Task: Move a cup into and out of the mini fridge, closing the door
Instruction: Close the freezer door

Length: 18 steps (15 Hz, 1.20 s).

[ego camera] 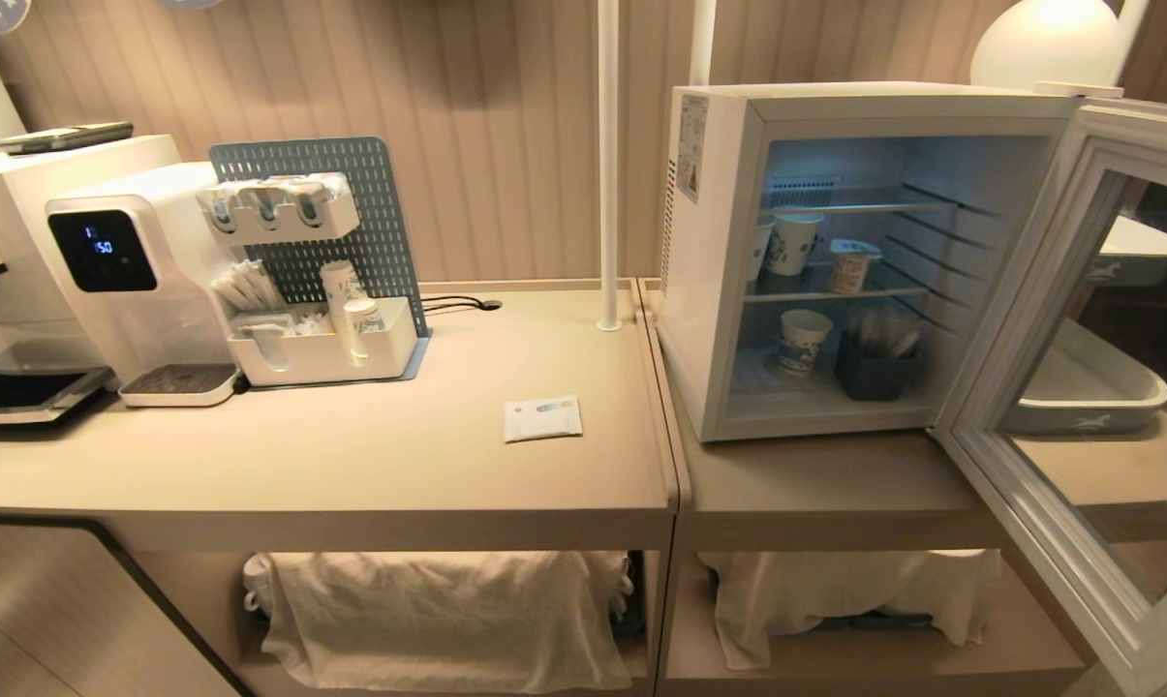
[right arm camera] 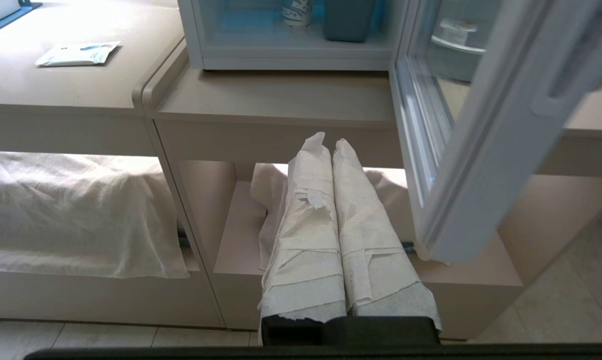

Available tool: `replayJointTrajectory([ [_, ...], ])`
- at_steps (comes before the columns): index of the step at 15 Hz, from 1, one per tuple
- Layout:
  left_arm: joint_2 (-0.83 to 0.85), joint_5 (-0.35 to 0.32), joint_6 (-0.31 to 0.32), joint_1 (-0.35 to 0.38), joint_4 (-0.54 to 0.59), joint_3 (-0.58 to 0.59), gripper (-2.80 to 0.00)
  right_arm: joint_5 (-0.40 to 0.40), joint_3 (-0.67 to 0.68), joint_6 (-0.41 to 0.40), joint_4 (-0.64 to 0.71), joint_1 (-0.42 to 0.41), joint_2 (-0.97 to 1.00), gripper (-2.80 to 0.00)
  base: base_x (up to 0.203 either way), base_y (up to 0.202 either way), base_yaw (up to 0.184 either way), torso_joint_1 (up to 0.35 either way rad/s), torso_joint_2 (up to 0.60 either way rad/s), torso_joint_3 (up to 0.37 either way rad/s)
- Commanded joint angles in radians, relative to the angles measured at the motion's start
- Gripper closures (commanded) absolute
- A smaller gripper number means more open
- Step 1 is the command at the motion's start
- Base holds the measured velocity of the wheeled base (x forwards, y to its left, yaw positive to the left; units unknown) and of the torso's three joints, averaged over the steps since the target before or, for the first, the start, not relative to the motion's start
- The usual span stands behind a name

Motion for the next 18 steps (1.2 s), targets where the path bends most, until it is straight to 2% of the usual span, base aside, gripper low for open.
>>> replayJointTrajectory([
  [1,0.002,0.000,0.001,0.001,0.001,-0.001,0.00,0.001,-0.001,-0.001,0.002,0.000,0.003,0.00,-0.110,-0.004,0.003,0.003,0.00,0.002],
  [18,0.002,0.000,0.001,0.001,0.001,-0.001,0.00,0.002,-0.004,-0.001,0.020,0.000,0.003,0.00,0.000,-0.047,-0.017,0.001,0.00,0.002],
])
